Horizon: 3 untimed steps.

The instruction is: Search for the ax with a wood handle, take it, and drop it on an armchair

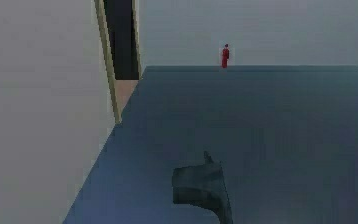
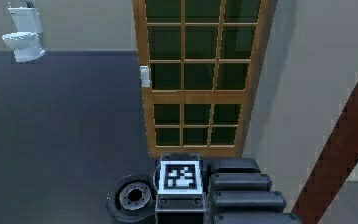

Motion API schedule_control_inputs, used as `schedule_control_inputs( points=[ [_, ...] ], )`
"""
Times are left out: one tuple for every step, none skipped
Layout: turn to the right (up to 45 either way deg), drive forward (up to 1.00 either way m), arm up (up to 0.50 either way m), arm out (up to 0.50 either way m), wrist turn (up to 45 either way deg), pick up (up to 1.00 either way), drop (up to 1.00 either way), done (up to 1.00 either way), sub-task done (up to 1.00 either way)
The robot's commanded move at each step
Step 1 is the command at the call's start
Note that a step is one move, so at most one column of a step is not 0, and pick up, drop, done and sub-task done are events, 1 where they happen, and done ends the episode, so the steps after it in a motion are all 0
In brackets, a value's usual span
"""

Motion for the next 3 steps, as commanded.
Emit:
schedule_control_inputs(
  points=[
    [0.0, 0.25, 0.0, 0.0, 0.0, 0.0, 0.0, 0.0, 0.0],
    [-12.0, 0.0, 0.0, 0.0, 0.0, 0.0, 0.0, 0.0, 0.0],
    [0.0, 1.0, 0.0, 0.0, 0.0, 0.0, 0.0, 0.0, 0.0]
  ],
)
